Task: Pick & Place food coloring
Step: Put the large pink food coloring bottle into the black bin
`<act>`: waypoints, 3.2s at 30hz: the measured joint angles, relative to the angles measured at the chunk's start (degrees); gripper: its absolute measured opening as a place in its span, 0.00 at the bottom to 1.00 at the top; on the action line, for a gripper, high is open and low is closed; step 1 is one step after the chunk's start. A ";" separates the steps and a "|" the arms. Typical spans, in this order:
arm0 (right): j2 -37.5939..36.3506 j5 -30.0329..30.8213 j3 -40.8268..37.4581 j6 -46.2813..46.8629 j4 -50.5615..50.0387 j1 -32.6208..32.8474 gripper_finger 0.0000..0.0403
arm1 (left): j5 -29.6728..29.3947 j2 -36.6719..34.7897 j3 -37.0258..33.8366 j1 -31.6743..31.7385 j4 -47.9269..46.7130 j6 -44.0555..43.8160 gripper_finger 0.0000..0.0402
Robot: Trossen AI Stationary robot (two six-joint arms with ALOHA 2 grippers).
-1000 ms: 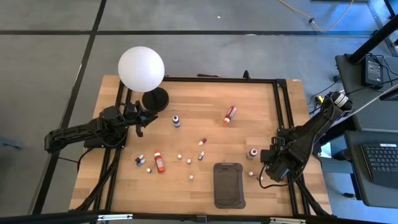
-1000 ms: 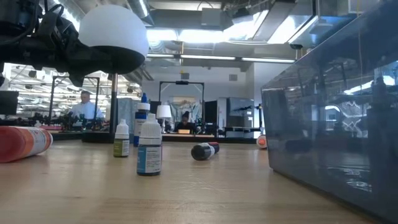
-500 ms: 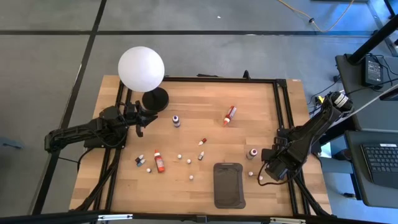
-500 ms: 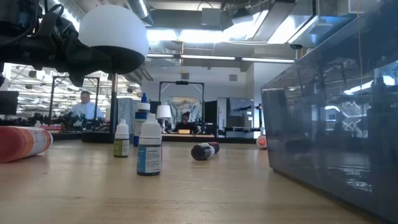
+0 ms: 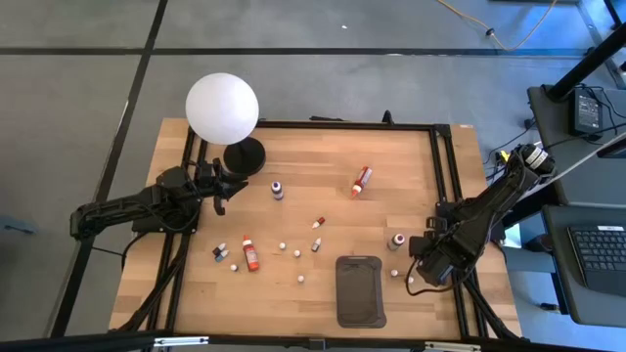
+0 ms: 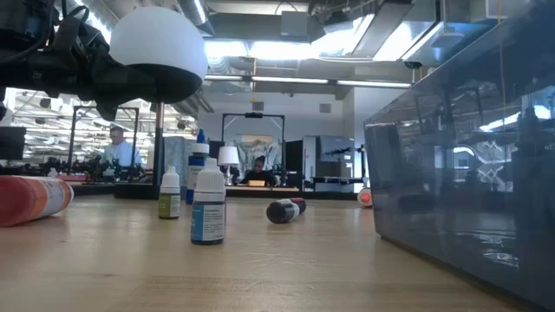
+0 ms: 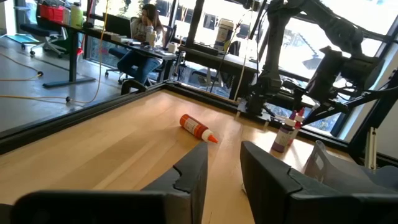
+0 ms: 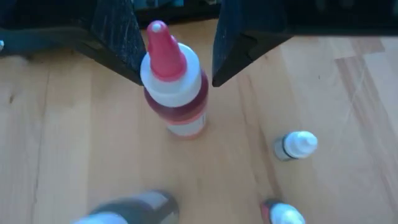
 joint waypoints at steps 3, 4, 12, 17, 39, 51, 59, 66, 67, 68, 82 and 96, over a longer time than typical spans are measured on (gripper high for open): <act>0.00 1.37 0.00 -0.32 0.24 0.00 0.44 | -0.02 -0.01 0.00 0.00 0.00 0.00 0.23; 0.00 1.87 0.00 -0.34 0.25 0.00 0.44 | -0.02 0.00 0.01 0.01 0.00 0.00 0.23; 0.00 2.78 0.08 -0.27 0.49 0.00 0.39 | -0.08 -0.01 0.01 0.00 0.00 0.00 0.23; 0.00 2.79 0.13 -0.24 0.59 0.00 0.32 | -0.09 -0.01 0.00 -0.01 0.00 0.00 0.23; 0.00 13.26 26.05 -7.91 -7.10 -1.31 0.32 | -0.07 -0.01 0.01 -0.01 0.00 0.00 0.23; 7.71 4.09 26.10 -33.51 8.17 -9.78 0.32 | -0.07 0.01 0.00 -0.01 0.00 0.00 0.23; 15.56 0.71 33.43 -43.76 8.04 -12.60 0.32 | -0.07 0.00 0.01 0.01 0.00 0.00 0.24; 22.35 0.67 38.52 -48.34 3.96 -13.68 0.32 | -0.05 0.00 0.00 0.01 -0.02 0.00 0.23; 22.81 0.69 38.53 -47.94 2.82 -13.68 0.32 | -0.07 -0.01 0.01 0.01 -0.02 0.00 0.23; 23.33 0.69 38.53 -47.53 2.21 -13.68 0.32 | -0.04 -0.01 0.01 0.01 -0.02 0.00 0.23; 25.50 4.57 33.15 -44.79 1.95 -13.41 0.32 | -0.04 -0.01 0.00 0.01 -0.02 0.00 0.23; 25.49 4.85 27.22 -44.11 5.56 -13.35 0.32 | -0.04 -0.01 0.01 0.01 -0.02 -0.45 0.23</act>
